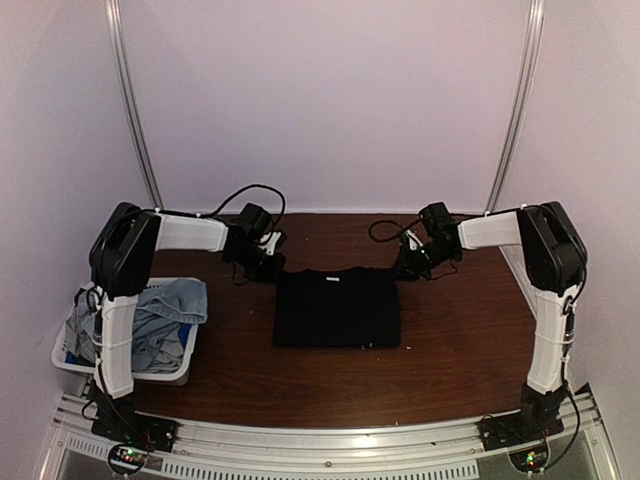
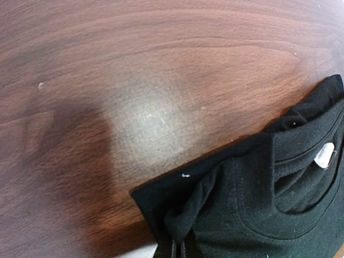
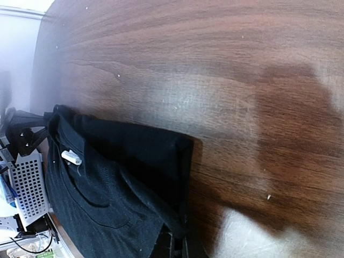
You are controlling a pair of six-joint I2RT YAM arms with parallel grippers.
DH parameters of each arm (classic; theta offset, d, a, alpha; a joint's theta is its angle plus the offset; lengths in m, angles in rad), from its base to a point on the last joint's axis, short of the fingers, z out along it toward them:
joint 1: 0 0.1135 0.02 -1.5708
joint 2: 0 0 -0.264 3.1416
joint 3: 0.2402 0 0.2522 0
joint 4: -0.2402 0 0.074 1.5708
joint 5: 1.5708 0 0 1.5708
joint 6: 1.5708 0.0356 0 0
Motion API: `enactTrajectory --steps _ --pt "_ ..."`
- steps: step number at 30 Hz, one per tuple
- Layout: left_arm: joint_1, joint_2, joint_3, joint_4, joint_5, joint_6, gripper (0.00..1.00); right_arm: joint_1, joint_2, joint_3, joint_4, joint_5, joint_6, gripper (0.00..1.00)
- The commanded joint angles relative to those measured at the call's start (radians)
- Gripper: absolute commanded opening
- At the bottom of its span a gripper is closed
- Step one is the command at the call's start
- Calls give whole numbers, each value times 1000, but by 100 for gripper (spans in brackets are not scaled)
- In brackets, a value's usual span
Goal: Fold and stack the mixed laundry pile
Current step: Adjust the square-folded T-shirt at the center of the board.
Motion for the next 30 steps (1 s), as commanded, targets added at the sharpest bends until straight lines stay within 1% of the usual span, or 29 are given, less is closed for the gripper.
enactTrajectory --steps 1,3,5,8,11,13,14,15,16,17,19,22,23,24,26,27,30 --pt "9 -106 -7 23 -1 23 0 -8 -107 23 -15 -1 -14 0" --pt "23 -137 -24 18 2 22 0 -9 -138 21 -14 -11 -11 0" --pt "45 -135 -47 24 12 10 0 -9 -137 24 -6 -10 -3 0" --pt "74 -104 -71 52 0 -10 0 -8 -74 58 -19 5 -16 0" --pt "98 -36 -42 70 34 -33 0 -8 -3 86 1 9 -2 0" --pt "104 1 -10 81 45 -40 6 -7 29 102 17 13 11 0" --pt "104 16 15 77 31 -44 11 -8 39 104 32 16 19 1" --pt "106 28 36 64 13 -45 19 -8 50 109 41 19 27 4" --pt "106 35 62 32 -21 -43 28 -9 63 120 40 22 31 9" --pt "106 28 72 7 -44 -38 35 -8 71 132 28 25 32 19" --pt "96 -36 54 2 -78 -23 46 -8 69 150 6 43 30 38" --pt "48 -142 47 -61 -147 27 57 -14 19 156 -24 69 30 63" --pt "25 -170 53 -95 -171 41 60 -19 -5 156 -35 77 30 68" --pt "-1 -193 58 -124 -189 51 63 -25 -28 154 -47 83 29 72" --pt "-61 -220 68 -175 -209 62 69 -37 -73 149 -67 79 31 76" --pt "-95 -223 74 -196 -212 69 72 -42 -93 141 -74 74 30 77" --pt "-193 -194 86 -221 -207 63 76 -51 -148 123 -93 65 20 78"
